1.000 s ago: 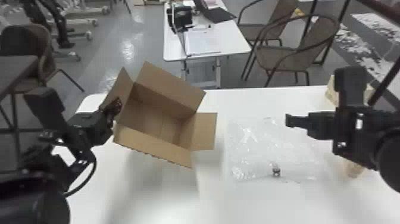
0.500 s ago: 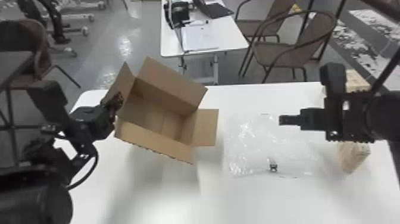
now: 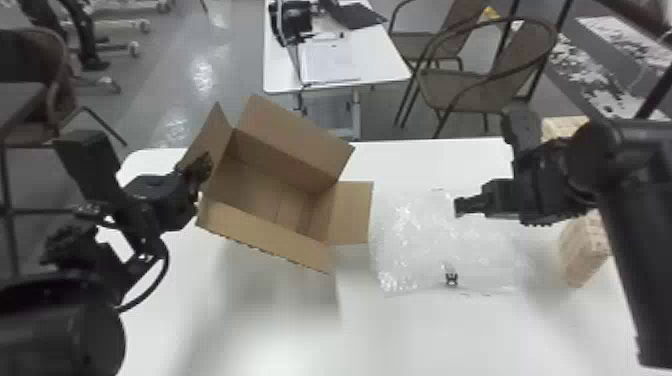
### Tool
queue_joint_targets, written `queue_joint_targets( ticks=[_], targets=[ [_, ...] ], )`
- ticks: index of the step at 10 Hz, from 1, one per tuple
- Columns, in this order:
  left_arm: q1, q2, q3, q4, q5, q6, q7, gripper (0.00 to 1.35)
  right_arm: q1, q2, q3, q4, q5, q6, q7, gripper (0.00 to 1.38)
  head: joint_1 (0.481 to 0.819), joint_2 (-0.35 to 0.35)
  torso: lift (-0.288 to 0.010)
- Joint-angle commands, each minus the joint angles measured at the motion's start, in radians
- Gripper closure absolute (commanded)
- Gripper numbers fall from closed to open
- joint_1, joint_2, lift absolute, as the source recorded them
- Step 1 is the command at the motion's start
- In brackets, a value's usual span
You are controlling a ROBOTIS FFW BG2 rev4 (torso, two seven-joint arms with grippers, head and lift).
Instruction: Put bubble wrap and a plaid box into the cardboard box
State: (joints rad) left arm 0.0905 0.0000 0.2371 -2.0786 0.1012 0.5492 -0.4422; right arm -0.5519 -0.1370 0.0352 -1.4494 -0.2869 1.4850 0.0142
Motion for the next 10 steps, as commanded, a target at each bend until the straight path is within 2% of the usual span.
queue_joint_targets(
  ticks=[1,4,8,9,10],
  targets=[
    [-0.008,-0.003,-0.010,0.006,0.000,0.000,-0.001,1.22,-0.069,0.010,0.034,0.136,0.002,-0.019,0.001,0.21,0.695,0.034,-0.109],
    [-0.018,0.006,-0.030,0.021,0.003,-0.002,0.003,1.22,-0.148,0.040,0.109,0.296,0.005,-0.063,0.012,0.21,0.695,0.041,-0.109],
    [-0.017,0.025,-0.039,0.026,0.020,-0.005,0.022,1.22,-0.184,0.079,0.153,0.452,0.157,-0.114,0.167,0.22,0.695,0.069,-0.109],
    [-0.017,0.026,-0.039,0.026,0.021,-0.006,0.023,1.22,-0.189,0.082,0.163,0.471,0.169,-0.124,0.181,0.24,0.695,0.070,-0.109],
    [-0.017,0.026,-0.039,0.026,0.021,-0.006,0.023,1.22,-0.192,0.085,0.166,0.492,0.183,-0.141,0.193,0.37,0.695,0.070,-0.109]
  ],
)
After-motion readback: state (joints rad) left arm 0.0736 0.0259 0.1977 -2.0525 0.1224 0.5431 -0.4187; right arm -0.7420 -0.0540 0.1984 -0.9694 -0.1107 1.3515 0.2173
